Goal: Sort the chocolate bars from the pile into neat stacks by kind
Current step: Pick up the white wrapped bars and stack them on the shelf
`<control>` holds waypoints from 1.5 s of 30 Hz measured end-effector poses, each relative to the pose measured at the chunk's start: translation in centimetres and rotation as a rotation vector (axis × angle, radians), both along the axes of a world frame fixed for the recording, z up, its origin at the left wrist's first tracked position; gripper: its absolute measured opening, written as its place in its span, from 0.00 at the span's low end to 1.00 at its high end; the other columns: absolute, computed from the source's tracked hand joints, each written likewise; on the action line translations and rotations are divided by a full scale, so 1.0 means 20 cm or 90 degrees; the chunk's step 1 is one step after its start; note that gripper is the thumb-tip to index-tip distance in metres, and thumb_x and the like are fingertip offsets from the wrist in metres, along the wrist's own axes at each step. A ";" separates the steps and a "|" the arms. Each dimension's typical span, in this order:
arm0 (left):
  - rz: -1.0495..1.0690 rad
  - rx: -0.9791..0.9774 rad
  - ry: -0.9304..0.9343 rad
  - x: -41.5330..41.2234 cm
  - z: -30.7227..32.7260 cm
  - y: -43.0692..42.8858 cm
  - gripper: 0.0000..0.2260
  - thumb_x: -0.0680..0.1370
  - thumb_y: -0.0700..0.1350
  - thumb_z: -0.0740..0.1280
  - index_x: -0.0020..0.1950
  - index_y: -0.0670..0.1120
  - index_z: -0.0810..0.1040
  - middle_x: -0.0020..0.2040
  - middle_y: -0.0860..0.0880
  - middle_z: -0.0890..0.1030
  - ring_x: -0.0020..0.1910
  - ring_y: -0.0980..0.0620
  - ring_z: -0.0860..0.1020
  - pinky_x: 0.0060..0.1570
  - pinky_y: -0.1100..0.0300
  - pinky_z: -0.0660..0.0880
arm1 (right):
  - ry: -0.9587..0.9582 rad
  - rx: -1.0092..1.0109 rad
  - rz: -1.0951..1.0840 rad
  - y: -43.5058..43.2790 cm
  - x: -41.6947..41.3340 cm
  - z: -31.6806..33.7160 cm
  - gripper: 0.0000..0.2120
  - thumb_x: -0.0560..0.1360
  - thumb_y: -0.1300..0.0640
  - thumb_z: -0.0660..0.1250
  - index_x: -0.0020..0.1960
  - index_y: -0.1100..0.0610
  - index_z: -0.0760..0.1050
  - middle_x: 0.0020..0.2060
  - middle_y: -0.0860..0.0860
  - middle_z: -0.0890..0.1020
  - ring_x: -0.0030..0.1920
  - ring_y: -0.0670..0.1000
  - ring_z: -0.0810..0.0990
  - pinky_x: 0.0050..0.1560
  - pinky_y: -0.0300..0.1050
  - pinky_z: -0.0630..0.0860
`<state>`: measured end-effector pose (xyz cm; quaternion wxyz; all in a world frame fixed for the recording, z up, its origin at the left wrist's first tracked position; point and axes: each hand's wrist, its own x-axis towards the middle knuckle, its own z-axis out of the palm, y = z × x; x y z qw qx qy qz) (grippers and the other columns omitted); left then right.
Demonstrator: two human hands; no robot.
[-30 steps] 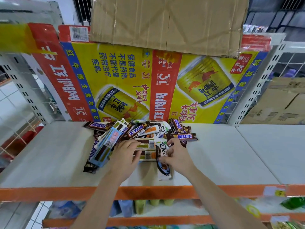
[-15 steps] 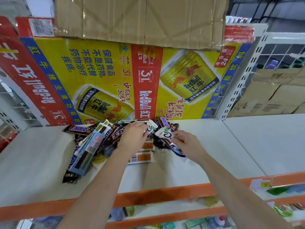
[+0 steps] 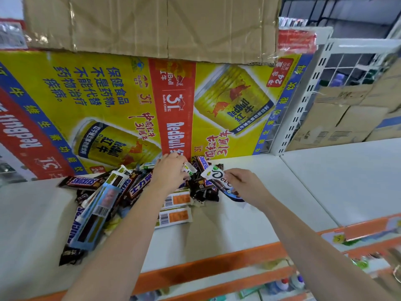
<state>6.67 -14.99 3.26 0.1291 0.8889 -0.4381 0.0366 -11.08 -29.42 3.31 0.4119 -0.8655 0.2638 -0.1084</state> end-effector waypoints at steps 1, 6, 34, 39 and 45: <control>-0.010 -0.025 0.014 0.00 0.03 0.01 0.16 0.74 0.50 0.71 0.60 0.47 0.76 0.56 0.48 0.76 0.55 0.47 0.74 0.54 0.53 0.71 | -0.001 0.002 -0.007 0.00 0.00 0.01 0.10 0.81 0.55 0.58 0.44 0.53 0.75 0.33 0.52 0.75 0.33 0.49 0.79 0.33 0.42 0.69; -0.025 -0.179 0.101 -0.03 0.18 0.08 0.09 0.73 0.47 0.71 0.50 0.48 0.77 0.49 0.51 0.79 0.46 0.51 0.77 0.44 0.54 0.75 | -0.011 0.058 -0.068 0.02 0.01 0.04 0.08 0.80 0.55 0.59 0.53 0.55 0.75 0.42 0.53 0.80 0.37 0.50 0.81 0.37 0.43 0.73; 0.080 -0.291 0.400 -0.15 -0.02 0.36 0.13 0.73 0.44 0.72 0.56 0.48 0.77 0.52 0.50 0.80 0.34 0.57 0.80 0.32 0.69 0.76 | -0.158 0.215 -0.032 0.13 -0.12 0.00 0.09 0.79 0.64 0.60 0.55 0.57 0.78 0.43 0.51 0.83 0.36 0.45 0.79 0.42 0.37 0.74; 0.069 -0.206 0.336 -0.15 0.00 0.39 0.09 0.70 0.49 0.75 0.47 0.52 0.79 0.44 0.54 0.78 0.35 0.56 0.73 0.29 0.64 0.65 | -0.149 0.272 -0.008 0.13 -0.11 -0.01 0.12 0.71 0.66 0.71 0.53 0.55 0.78 0.45 0.55 0.83 0.39 0.44 0.81 0.39 0.35 0.75; 0.041 -0.219 0.430 -0.19 0.00 0.31 0.07 0.72 0.44 0.73 0.49 0.50 0.80 0.45 0.55 0.78 0.32 0.53 0.80 0.37 0.55 0.81 | -0.153 0.198 -0.051 0.05 -0.15 -0.02 0.14 0.69 0.67 0.73 0.50 0.52 0.79 0.44 0.52 0.84 0.44 0.50 0.82 0.41 0.39 0.78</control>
